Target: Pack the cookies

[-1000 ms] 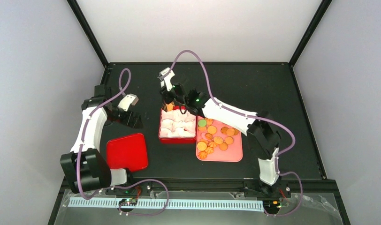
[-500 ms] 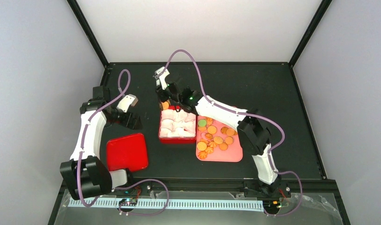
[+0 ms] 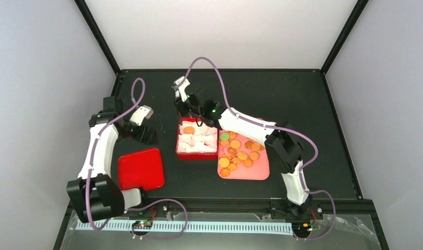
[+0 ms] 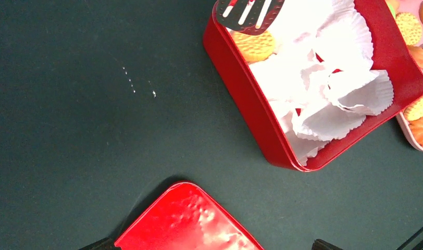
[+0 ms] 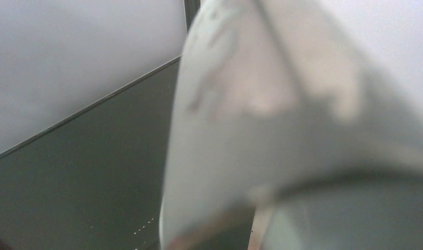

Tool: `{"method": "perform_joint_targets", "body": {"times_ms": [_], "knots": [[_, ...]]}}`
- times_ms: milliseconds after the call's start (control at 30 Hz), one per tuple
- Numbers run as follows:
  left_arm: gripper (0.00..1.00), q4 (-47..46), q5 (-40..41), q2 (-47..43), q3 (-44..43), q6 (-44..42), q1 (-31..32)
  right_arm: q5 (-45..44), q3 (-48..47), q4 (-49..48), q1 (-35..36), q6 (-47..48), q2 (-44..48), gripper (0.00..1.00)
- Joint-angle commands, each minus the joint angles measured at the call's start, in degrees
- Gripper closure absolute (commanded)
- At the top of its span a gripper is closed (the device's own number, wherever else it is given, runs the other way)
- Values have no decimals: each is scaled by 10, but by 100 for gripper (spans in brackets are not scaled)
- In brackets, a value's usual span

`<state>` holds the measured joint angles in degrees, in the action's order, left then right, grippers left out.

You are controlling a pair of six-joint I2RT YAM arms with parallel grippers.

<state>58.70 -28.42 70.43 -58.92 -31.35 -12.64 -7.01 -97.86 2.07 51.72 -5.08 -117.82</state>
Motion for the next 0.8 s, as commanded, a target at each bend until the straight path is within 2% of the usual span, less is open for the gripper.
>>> {"method": "perform_joint_targets", "body": {"times_ms": [0,167,300,567,767], "knots": [[1,6,2,-14,1,-4,-3,-5,12,-27,-1,-2,47,55],[1,4,0,-15,2,-2,-3,-11,26,-25,-3,-6,77,55],[1,1,-1,-13,2,-1,-3,-17,74,-32,-21,-14,136,56],[1,-3,-8,-8,-4,5,-3,-49,293,-51,-80,-19,316,55],[1,0,-14,-5,-9,6,-3,-53,408,-64,-99,-28,392,54]]}}
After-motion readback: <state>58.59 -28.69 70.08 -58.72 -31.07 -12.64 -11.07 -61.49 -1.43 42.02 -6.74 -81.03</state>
